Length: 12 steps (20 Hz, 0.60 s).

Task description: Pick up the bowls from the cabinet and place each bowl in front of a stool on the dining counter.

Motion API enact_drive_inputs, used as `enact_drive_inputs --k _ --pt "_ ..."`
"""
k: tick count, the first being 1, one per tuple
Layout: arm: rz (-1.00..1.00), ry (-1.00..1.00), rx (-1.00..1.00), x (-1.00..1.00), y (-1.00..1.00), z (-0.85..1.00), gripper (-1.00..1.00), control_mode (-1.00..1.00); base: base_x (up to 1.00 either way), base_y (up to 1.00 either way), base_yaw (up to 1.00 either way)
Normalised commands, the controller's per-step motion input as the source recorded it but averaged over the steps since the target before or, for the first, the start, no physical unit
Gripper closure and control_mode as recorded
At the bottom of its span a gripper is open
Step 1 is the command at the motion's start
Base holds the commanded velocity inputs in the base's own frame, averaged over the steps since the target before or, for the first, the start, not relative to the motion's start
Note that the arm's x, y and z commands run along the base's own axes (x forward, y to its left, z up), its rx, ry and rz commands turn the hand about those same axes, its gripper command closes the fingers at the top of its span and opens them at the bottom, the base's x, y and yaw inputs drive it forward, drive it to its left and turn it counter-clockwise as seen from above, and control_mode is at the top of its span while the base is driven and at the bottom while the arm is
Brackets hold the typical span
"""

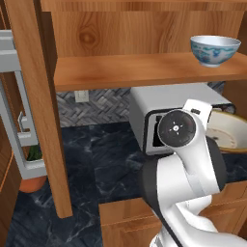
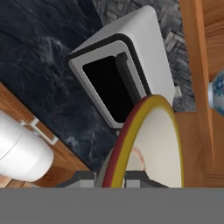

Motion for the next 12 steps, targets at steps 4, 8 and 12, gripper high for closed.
enact_drive_inputs --k 4,8,12 --pt "0.0 0.0 0.0 0.0 0.0 0.0 1.0 -1.0 0.0 0.0 0.0" --pt "0.0 0.0 0.0 0.0 0.0 0.0 1.0 -1.0 0.0 0.0 0.0" --pt "-0.01 0.0 0.0 0.0 0.0 0.0 1.0 -1.0 0.0 0.0 0.0"
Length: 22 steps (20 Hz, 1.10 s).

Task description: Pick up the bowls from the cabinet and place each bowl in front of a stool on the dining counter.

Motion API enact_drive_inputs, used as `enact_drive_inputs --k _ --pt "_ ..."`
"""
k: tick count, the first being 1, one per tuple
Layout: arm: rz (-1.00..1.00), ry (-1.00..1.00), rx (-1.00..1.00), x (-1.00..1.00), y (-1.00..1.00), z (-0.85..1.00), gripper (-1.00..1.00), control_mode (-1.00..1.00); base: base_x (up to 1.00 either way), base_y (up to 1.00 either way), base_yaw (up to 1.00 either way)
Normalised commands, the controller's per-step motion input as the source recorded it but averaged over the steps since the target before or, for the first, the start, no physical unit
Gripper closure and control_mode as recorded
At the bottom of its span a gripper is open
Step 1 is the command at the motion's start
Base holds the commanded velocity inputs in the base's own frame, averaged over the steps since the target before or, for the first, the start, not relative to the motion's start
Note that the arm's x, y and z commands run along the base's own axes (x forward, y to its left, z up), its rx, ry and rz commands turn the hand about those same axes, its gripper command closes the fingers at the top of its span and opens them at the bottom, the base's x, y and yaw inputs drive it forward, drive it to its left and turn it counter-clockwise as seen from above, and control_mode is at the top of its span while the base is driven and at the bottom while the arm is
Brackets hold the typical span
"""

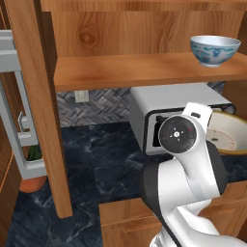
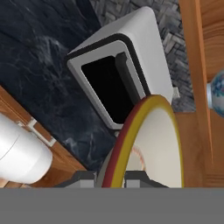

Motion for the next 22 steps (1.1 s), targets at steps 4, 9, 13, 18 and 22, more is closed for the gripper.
enact_drive_inputs --k 4,9,13,18,22 --pt "0.0 0.0 0.0 0.0 0.0 0.0 1.0 1.0 -0.1 0.0 -0.24" --pt "0.0 0.0 0.0 0.0 0.0 0.0 1.0 1.0 -0.26 0.0 -0.36" --pt "0.0 0.0 0.0 0.0 0.0 0.0 1.0 1.0 -0.32 -0.07 -0.35" --pt "0.0 0.0 0.0 0.0 0.0 0.0 1.0 1.0 -0.2 -0.61 -0.32" --pt "0.0 0.0 0.0 0.0 0.0 0.0 1.0 1.0 -0.28 -0.69 -0.19"
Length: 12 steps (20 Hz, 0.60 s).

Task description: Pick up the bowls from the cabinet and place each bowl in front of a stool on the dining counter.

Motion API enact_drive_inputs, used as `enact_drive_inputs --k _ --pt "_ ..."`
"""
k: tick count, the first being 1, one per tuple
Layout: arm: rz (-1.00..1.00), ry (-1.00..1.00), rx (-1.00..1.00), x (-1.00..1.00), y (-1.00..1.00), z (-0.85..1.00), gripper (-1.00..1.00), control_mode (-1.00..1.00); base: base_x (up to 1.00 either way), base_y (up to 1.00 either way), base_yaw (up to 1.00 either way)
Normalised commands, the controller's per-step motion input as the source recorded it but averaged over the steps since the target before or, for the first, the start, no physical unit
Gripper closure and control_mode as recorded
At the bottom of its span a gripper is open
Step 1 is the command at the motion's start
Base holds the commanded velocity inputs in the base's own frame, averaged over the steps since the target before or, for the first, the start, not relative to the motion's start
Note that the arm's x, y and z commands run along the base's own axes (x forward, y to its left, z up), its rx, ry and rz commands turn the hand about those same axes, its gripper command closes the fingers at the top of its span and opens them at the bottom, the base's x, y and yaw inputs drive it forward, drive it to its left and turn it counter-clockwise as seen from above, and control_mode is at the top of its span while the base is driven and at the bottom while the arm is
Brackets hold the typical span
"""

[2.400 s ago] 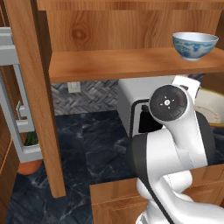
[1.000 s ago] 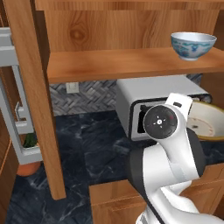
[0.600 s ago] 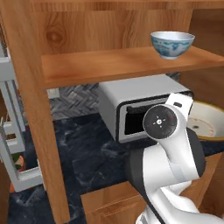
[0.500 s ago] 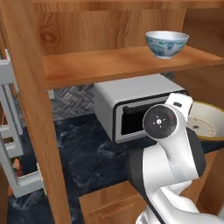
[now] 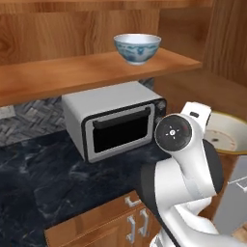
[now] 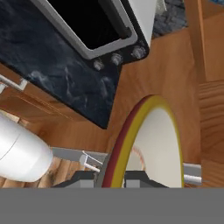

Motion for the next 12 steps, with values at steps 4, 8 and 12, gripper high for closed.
enact_drive_inputs --k 4,8,12 --pt "0.0 0.0 0.0 0.0 0.0 0.0 1.0 1.0 -0.68 -0.44 -0.12" --pt "0.0 0.0 0.0 0.0 0.0 0.0 1.0 1.0 -0.76 -0.27 -0.06" --pt "0.0 0.0 0.0 0.0 0.0 0.0 1.0 1.0 -0.48 -0.49 -0.12"
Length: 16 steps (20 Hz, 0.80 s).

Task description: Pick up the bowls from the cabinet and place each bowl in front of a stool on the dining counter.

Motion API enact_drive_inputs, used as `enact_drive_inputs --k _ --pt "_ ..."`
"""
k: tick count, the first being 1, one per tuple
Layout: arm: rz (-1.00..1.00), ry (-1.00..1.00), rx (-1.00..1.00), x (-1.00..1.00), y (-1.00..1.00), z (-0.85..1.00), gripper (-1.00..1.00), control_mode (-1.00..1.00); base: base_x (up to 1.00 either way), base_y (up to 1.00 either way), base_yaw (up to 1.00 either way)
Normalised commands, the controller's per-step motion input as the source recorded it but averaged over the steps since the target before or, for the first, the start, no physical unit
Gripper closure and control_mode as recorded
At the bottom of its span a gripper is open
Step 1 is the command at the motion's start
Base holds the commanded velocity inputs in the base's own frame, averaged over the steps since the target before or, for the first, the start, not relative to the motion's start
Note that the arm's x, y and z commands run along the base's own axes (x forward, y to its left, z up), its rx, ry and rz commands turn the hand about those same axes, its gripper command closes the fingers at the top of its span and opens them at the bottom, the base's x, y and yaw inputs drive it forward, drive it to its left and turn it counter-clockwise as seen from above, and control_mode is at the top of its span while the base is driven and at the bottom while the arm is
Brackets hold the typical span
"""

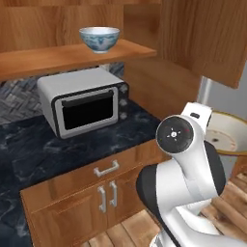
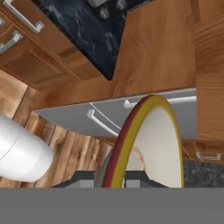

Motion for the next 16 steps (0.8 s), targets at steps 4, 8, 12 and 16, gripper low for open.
enact_drive_inputs --k 4,8,12,16 --pt "0.0 0.0 0.0 0.0 0.0 0.0 1.0 1.0 -0.29 -0.82 -0.3" --pt "0.0 0.0 0.0 0.0 0.0 0.0 1.0 1.0 -0.17 -0.9 -0.55" --pt "0.0 0.0 0.0 0.0 0.0 0.0 1.0 1.0 0.0 -0.83 -0.63" --pt "0.0 0.0 0.0 0.0 0.0 0.0 1.0 1.0 0.0 -0.7 -0.68"
